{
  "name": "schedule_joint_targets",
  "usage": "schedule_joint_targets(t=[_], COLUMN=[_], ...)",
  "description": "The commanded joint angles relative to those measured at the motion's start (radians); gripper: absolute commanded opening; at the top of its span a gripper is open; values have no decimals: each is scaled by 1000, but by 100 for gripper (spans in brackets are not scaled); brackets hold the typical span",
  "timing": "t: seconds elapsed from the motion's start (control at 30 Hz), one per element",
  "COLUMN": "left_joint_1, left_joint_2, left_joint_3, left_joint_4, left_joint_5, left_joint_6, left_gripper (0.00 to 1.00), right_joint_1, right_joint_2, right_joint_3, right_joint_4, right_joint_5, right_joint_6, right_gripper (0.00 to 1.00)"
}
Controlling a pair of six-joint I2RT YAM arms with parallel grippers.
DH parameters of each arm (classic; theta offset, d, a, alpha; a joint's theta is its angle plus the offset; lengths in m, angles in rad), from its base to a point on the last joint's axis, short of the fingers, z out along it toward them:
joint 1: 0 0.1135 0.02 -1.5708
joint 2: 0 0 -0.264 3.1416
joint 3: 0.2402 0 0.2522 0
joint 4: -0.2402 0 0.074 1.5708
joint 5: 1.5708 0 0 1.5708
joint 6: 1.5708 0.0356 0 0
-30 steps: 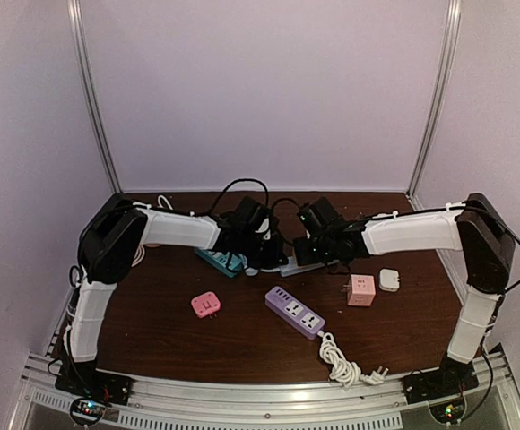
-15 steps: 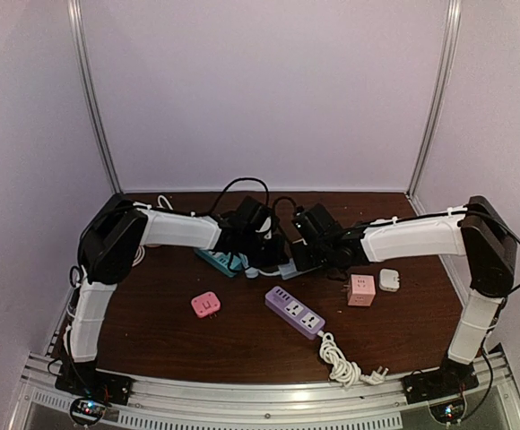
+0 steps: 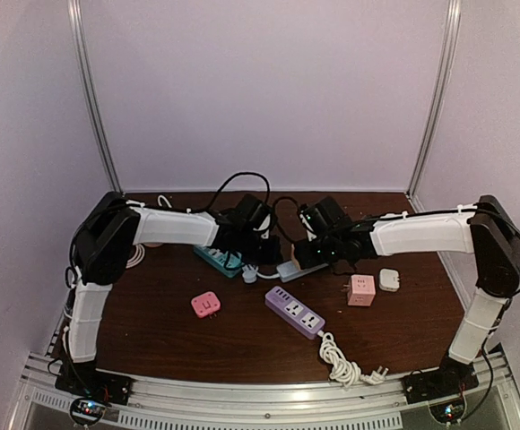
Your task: Pull the plug off the socket
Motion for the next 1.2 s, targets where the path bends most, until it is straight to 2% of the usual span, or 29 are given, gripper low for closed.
schedule_joint_targets(t=[0.0, 0.2, 0.47, 0.53, 0.67, 0.8, 1.0, 1.17], left_joint_1=[0, 15, 21, 24, 29, 30, 34, 42], left_joint_2=[-120, -174, -179, -178, -165, -98, -19, 26], left_joint_3=[-15, -61, -109, -110, -142, -134, -94, -78], left_joint_4=[-23, 66, 85, 98, 219, 270, 285, 318], left_joint_5=[-77, 30, 86, 134, 242, 268, 279, 308], left_joint_6=[170, 255, 360, 323, 153, 13, -81, -151], left_gripper=[16, 19, 23, 23, 22, 18, 16, 14], right_joint_1=[-23, -32, -32, -33, -31, -14, -1, -1], right_joint_2=[-79, -76, -69, -61, -41, -3, 24, 30], right_joint_3=[48, 43, 54, 58, 31, 27, 18, 17], right_joint_4=[21, 40, 32, 27, 70, 103, 139, 152], right_joint_5=[-82, -126, -136, -123, -107, -51, 37, 33], right_joint_6=[-33, -20, -2, 22, 96, 138, 167, 181], right_gripper=[21, 21, 21, 20, 19, 18, 17, 17])
